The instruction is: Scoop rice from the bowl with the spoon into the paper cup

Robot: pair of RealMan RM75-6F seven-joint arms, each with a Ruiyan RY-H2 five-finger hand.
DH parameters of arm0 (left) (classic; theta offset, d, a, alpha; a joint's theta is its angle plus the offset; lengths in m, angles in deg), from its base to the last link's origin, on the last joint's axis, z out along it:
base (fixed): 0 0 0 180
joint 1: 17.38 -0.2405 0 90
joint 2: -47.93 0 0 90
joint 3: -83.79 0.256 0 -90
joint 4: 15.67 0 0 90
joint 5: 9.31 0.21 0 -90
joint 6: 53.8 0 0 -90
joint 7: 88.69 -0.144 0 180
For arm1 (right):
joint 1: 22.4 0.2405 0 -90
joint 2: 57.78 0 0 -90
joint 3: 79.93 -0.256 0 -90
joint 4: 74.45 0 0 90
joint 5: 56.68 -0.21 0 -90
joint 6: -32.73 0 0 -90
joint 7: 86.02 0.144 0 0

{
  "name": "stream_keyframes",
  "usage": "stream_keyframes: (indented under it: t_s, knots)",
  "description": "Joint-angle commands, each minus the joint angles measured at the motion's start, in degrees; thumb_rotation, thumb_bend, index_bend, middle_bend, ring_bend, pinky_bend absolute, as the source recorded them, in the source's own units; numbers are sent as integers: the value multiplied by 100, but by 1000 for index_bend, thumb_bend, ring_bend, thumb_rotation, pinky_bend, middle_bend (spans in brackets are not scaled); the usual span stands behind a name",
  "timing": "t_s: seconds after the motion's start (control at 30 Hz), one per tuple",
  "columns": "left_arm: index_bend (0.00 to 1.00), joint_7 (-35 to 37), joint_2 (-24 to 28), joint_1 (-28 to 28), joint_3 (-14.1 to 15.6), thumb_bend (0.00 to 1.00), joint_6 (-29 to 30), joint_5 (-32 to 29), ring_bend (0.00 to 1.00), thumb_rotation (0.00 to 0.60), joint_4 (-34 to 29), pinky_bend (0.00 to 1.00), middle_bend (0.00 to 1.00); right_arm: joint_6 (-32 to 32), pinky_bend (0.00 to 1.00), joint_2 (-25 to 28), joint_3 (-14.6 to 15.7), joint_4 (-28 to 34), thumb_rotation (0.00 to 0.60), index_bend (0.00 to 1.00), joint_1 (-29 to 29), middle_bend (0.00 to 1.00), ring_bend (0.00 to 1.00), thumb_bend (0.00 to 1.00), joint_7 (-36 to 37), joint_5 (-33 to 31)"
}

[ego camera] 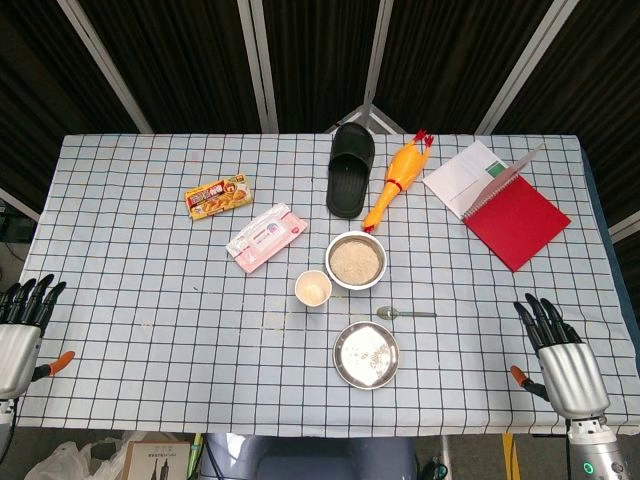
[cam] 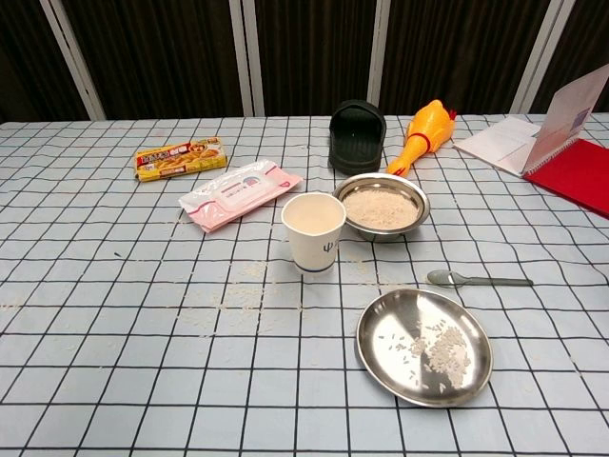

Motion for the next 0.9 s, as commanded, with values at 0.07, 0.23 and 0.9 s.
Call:
stream_keyframes:
  t_s: [0.07, 0.23, 0.9]
  knots:
    - [0, 18, 11, 2, 3, 0, -3, 7, 0, 600, -4, 0, 0, 27, 320, -9, -1, 14, 600, 0, 1, 40, 38, 236, -37, -27]
    - [0, 7, 13, -6, 17, 0, 27, 48, 0, 600, -17, 0, 0, 15, 314, -3, -3, 31, 600, 0, -16, 40, 38, 236, -45, -48]
    - [0, -14, -14, 8, 2, 0, 11, 31, 0, 600, -5, 0, 0, 1463, 1000, -847, -765, 117, 600, 297, 1103, 876, 952, 297, -1094, -978]
